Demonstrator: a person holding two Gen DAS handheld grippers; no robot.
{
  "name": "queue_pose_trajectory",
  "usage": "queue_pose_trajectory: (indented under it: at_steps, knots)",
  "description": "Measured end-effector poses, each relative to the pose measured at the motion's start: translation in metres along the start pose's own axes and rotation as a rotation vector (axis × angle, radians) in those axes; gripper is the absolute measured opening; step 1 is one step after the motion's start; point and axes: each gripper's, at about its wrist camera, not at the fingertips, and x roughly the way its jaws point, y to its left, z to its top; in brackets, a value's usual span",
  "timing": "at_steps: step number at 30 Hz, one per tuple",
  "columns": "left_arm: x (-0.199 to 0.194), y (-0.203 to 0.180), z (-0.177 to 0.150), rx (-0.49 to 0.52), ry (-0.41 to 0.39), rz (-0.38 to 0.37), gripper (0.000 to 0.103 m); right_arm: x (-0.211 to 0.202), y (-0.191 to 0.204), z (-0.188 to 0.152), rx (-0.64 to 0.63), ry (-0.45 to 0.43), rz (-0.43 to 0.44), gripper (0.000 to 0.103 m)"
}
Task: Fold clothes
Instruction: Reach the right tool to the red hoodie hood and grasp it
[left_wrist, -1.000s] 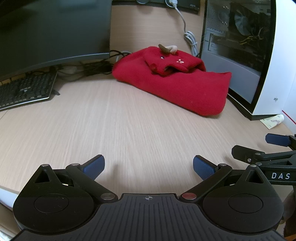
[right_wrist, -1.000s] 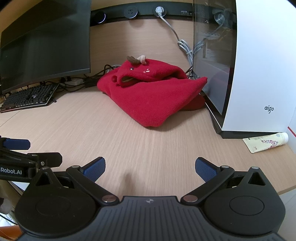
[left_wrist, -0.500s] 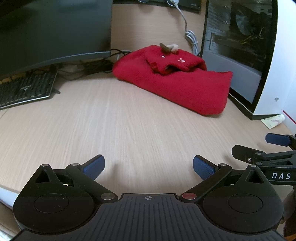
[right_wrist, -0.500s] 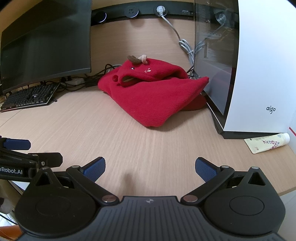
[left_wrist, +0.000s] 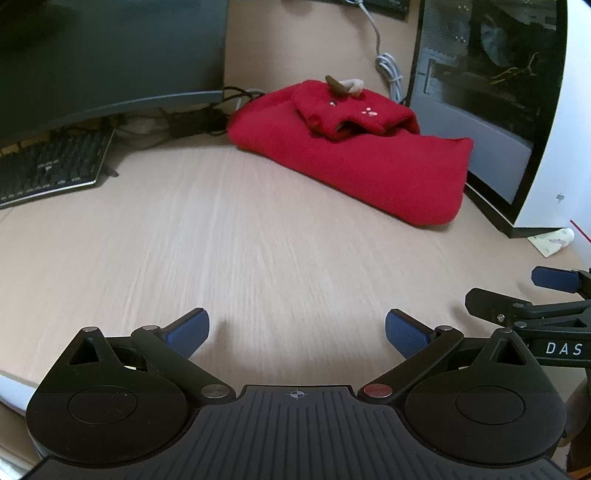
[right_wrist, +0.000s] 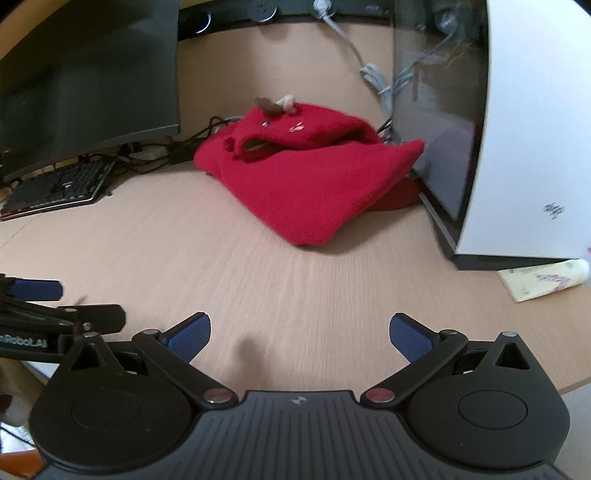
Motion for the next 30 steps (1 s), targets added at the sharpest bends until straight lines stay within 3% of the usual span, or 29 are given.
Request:
queue_pose_trajectory:
  at_steps: [6, 11, 14, 16, 18, 20, 25, 30]
  knots:
    - [0.006, 0.019, 0.011, -0.037, -0.004, -0.015, 0.103, 0.003, 0.009, 0.041, -0.047, -0.067, 0.09, 0.103]
    - [0.003, 0.054, 0.024, -0.132, -0.028, -0.045, 0.103, 0.047, 0.013, 0.125, -0.021, -0.168, 0.157, 0.103]
    - [0.001, 0.075, 0.025, -0.179, -0.016, -0.072, 0.103, 0.103, 0.013, 0.162, 0.037, -0.125, 0.232, 0.103]
    - [-0.003, 0.089, 0.023, -0.208, -0.016, -0.068, 0.103, 0.14, 0.012, 0.173, 0.1, -0.052, 0.283, 0.103]
    - [-0.008, 0.103, 0.02, -0.242, -0.023, -0.044, 0.103, 0.155, 0.011, 0.174, 0.215, 0.009, 0.365, 0.103]
    - [-0.011, 0.114, 0.016, -0.278, -0.027, -0.014, 0.103, 0.152, 0.016, 0.17, 0.258, 0.006, 0.432, 0.103]
    - [-0.01, 0.136, 0.008, -0.354, -0.007, 0.022, 0.103, 0.159, 0.032, 0.17, 0.19, -0.056, 0.388, 0.103]
    - [-0.014, 0.139, 0.002, -0.354, 0.012, 0.029, 0.103, 0.164, 0.038, 0.198, 0.106, -0.275, 0.356, 0.103]
